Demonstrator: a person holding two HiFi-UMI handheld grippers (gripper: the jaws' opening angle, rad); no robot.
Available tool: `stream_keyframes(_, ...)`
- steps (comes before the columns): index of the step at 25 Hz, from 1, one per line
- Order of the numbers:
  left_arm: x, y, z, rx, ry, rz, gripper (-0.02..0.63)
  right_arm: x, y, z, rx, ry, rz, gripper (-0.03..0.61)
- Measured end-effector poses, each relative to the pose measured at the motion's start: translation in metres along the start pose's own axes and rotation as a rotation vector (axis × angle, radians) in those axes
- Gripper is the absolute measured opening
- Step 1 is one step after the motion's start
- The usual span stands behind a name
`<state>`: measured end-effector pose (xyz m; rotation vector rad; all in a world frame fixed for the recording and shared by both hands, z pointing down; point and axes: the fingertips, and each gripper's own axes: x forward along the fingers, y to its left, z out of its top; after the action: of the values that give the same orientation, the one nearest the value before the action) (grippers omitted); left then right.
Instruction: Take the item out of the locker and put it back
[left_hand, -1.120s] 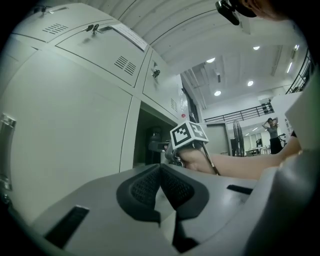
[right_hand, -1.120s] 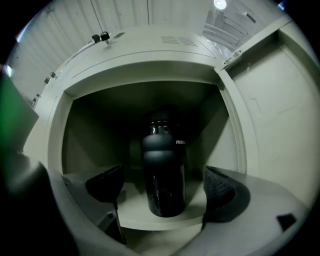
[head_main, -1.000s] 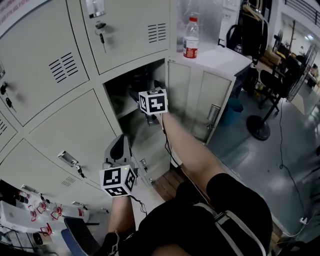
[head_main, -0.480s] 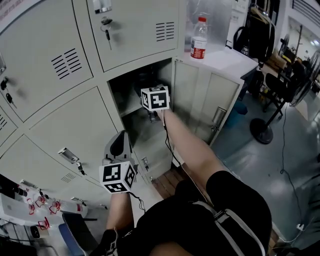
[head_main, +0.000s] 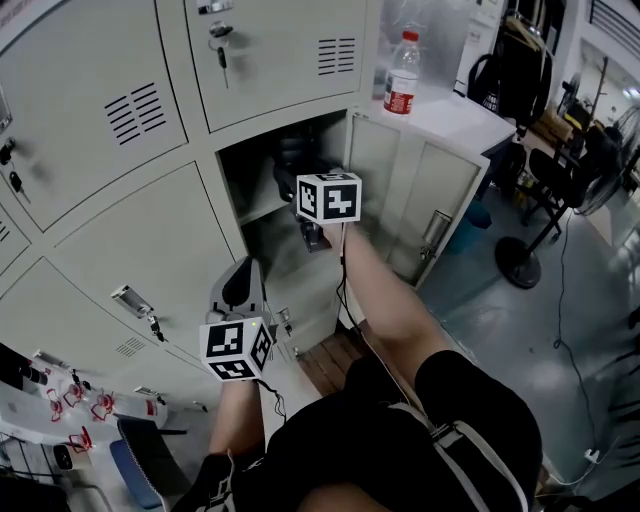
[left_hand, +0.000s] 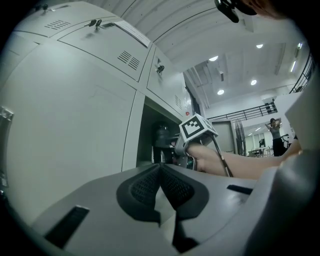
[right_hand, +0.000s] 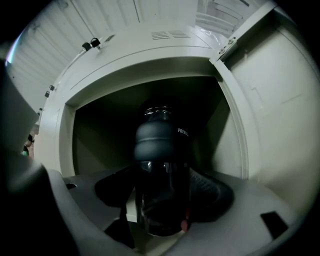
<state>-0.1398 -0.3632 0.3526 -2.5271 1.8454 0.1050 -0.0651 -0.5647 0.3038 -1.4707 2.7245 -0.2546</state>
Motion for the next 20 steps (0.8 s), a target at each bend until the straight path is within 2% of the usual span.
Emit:
stream_keyframes(9,-0.007,-0.008,-0.008,0.005,0.022,-0.012,0.012,-0.020,0.006,-0.003,-0.042,-0.053,-0.009,0.348)
stream_keyframes(20,-0.009,-0.014,-0.014,0.008,0.031,-0.008,0.012,-0.064,0.012,-0.026,-0.009,-0.102,0.013,0.348)
